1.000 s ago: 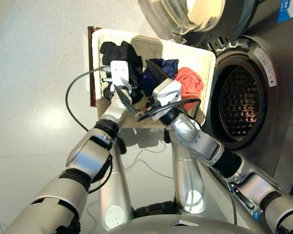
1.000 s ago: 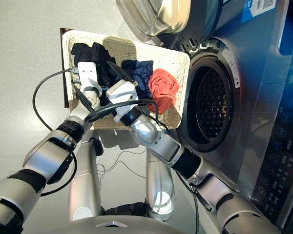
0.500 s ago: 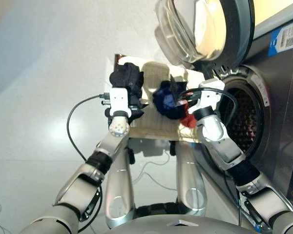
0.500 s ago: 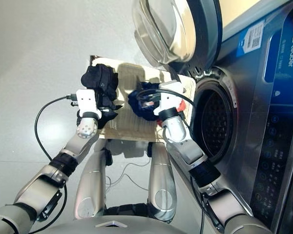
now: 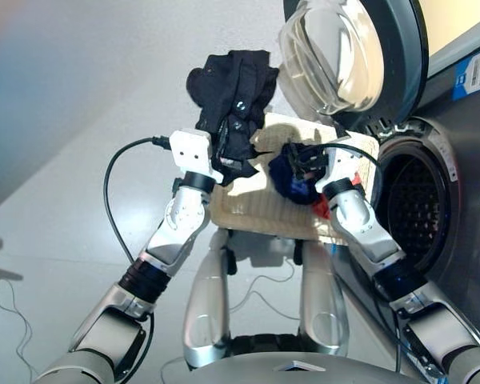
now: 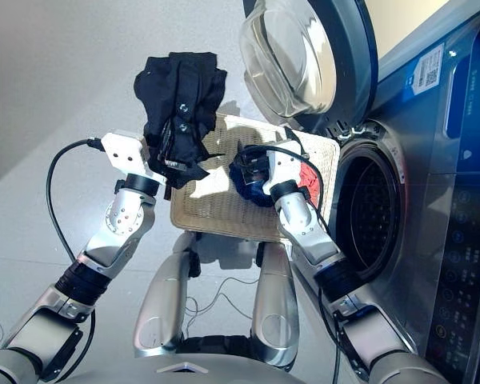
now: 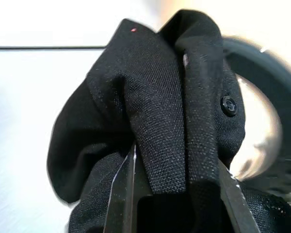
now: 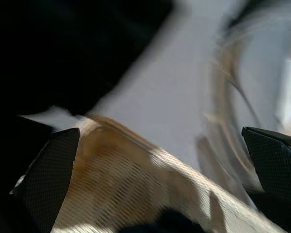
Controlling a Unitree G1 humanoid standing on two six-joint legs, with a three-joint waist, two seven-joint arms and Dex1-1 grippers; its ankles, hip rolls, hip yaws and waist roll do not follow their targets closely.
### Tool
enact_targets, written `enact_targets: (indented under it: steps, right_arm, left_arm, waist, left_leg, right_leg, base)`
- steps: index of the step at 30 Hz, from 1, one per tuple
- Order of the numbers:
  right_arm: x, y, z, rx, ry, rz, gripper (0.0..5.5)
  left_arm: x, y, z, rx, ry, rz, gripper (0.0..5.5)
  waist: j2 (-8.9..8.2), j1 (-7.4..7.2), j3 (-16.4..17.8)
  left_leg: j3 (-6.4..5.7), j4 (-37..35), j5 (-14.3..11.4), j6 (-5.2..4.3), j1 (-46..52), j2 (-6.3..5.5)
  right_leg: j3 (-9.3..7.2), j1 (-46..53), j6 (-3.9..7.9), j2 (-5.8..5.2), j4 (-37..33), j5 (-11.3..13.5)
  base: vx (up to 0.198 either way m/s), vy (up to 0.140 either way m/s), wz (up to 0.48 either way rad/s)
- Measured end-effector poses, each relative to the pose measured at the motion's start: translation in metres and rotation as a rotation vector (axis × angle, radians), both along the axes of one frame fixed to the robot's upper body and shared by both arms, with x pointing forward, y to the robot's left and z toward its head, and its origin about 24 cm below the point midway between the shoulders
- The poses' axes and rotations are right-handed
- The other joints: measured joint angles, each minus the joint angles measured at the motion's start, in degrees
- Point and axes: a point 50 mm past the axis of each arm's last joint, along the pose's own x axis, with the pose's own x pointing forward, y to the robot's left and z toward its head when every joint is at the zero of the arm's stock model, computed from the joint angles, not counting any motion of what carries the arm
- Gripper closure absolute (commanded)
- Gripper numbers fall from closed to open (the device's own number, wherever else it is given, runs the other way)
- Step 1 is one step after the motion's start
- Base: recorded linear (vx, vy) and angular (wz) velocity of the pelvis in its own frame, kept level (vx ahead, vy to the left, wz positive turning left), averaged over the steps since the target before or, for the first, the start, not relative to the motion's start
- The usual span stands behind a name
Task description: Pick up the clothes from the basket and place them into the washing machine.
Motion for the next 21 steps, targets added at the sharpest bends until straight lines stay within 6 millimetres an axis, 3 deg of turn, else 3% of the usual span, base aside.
enact_targets:
  steps: [7,21]
  right_arm:
    - [0.001,0.025,0.045,-0.159,-0.179,0.139,0.0]
    - [0.01,0.038,0.062,-0.343,-0.297,0.125,0.0]
  left_arm:
    - [-0.005,-0.004,0.012,0.053,-0.043,-0.128,5.5]
    - [-0.002,-0.002,0.018,0.049,-0.018,-0.189,5.5]
  waist:
    - [0.29,0.15,-0.16]
    - [0.46,0.65,-0.26]
  left_leg:
    - [0.1,0.08,-0.01,0.01,0.13,-0.03]
    - [0.0,0.13,0.0,0.02,0.12,-0.04]
  right_leg:
    - [0.11,0.13,0.05,-0.02,0.11,-0.01]
    - [0.24,0.13,0.03,0.01,0.16,0.01]
  base:
    - [0.0,0.0,0.0]
    - [0.0,0.0,0.0]
